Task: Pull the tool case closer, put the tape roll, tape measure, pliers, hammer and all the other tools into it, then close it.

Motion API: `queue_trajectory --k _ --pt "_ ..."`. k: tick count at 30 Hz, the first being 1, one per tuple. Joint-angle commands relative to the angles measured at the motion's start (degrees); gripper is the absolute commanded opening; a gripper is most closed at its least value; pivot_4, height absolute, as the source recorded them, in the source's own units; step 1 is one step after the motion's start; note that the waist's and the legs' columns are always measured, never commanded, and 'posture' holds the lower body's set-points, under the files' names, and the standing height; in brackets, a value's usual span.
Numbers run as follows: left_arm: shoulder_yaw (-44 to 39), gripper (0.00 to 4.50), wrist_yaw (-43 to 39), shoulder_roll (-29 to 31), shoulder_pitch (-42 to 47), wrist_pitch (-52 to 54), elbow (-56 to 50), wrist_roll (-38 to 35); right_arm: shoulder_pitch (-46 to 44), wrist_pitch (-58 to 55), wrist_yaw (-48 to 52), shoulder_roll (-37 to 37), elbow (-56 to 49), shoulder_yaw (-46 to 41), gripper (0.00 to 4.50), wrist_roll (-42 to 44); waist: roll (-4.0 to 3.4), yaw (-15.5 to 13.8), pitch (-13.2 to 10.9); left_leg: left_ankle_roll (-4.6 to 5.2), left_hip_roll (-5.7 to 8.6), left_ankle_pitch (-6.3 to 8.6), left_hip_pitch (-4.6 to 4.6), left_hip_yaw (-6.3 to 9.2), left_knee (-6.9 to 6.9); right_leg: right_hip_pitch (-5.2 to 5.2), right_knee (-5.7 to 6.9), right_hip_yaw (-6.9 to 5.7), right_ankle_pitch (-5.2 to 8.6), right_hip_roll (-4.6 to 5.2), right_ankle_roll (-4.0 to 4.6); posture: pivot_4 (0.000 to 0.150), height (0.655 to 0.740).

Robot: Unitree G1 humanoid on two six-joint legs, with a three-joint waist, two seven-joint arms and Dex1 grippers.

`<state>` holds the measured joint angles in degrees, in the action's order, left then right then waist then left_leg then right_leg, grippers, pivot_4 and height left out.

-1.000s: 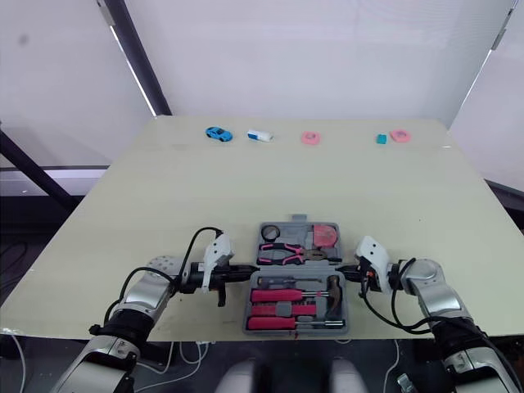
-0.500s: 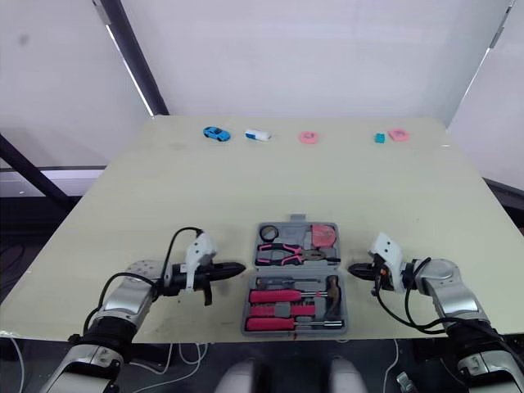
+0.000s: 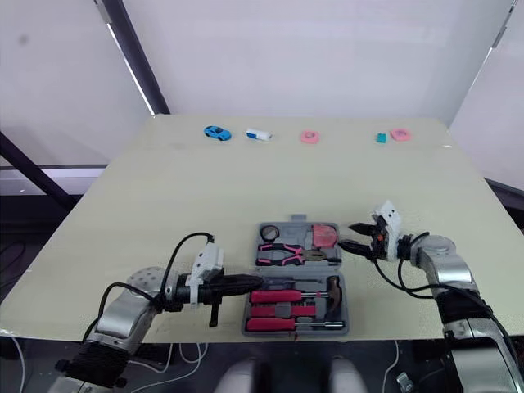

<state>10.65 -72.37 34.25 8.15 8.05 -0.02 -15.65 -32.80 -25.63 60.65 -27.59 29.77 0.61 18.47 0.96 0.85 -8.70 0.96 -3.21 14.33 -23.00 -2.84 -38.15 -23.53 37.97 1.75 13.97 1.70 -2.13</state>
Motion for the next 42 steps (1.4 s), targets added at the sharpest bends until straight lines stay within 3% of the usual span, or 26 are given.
queue_trajectory --k 1,7,19,36,42 --pt "3.78 0.0 -0.66 1.64 -0.96 -4.03 0.02 4.85 -5.83 -3.56 0.95 -0.12 5.44 0.69 4.45 -0.85 -0.02 -0.01 -0.01 0.0 0.0 0.0 0.0 -0.01 0.0 0.0 -0.01 0.0 0.01 0.0 0.01 0.15 0.74" --pt "7.62 0.0 1.09 2.16 -0.05 -8.21 5.09 11.11 -13.73 -5.87 8.55 1.31 21.06 6.81 4.45 -6.02 -0.05 0.0 -0.02 0.01 0.0 0.0 0.0 -0.02 0.07 -0.04 -0.02 0.0 0.04 0.0 0.06 0.15 0.74" --pt "9.35 0.0 2.85 1.74 0.57 -10.77 7.99 12.58 -21.68 -8.64 13.15 7.77 37.41 0.62 4.45 -5.27 -0.13 0.38 0.04 0.01 -0.02 0.0 0.11 -0.05 0.08 0.02 0.02 0.05 -0.03 -0.02 -0.05 0.15 0.74" --pt "7.08 0.0 3.33 2.76 -2.68 -8.16 4.4 8.87 -20.88 -2.44 25.85 8.33 36.54 -5.01 4.45 -4.82 -0.17 1.49 0.02 0.01 -0.01 0.0 0.1 -0.04 0.14 0.0 0.02 0.06 -0.04 -0.02 -0.08 0.15 0.74" --pt "3.16 0.0 3.98 3.55 -5.43 -4.6 1.54 4.22 -18.8 -7.73 31.81 6.16 28.58 -2.98 4.45 -1.1 -0.18 1.54 0.01 0.01 -0.02 0.0 0.1 -0.02 0.25 -0.02 0.01 0.04 -0.04 -0.02 -0.08 0.15 0.74"
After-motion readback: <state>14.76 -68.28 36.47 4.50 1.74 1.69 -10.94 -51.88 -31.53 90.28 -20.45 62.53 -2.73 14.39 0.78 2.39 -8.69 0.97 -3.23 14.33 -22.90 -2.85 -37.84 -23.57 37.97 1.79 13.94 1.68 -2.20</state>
